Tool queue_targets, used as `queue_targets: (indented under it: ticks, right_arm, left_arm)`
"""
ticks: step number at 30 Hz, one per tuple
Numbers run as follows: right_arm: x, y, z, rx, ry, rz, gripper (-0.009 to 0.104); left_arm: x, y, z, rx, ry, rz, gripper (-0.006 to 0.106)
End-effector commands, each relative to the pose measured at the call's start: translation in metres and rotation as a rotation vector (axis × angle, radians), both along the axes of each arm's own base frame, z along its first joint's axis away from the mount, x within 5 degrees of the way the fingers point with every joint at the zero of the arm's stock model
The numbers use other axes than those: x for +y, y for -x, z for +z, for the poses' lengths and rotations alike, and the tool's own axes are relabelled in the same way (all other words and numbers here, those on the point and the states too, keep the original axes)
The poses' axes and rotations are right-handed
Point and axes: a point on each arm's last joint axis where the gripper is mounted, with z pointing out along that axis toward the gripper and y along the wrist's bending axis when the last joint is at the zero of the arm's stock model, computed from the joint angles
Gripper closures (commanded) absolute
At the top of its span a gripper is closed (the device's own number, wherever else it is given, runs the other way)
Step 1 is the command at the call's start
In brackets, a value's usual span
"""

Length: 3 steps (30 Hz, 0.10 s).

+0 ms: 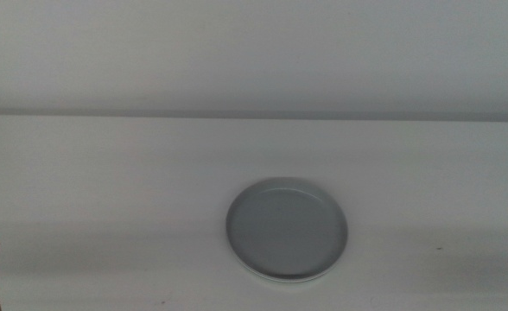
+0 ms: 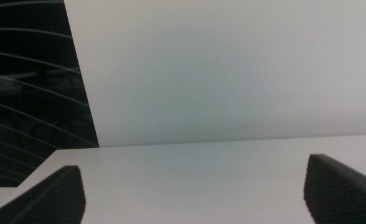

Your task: Stack the three bowls on top of each other.

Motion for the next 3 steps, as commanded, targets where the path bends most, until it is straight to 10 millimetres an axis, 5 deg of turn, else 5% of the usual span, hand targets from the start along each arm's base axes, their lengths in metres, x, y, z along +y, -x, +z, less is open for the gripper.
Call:
queue_targets:
  ticks: [1, 3]
  right_arm:
    - [-0.0003, 0.0010, -0.0114, -0.005, 0.003, -0.006, 0.002]
    - [-0.0003, 0.0010, -0.0114, -0.005, 0.003, -0.006, 0.002]
  left_arm:
    - [0.0000, 0.0013, -0.0120, 0.001, -0.003, 0.002, 0.007]
    - [0.0000, 0.0013, -0.0120, 0.001, -0.003, 0.002, 0.007]
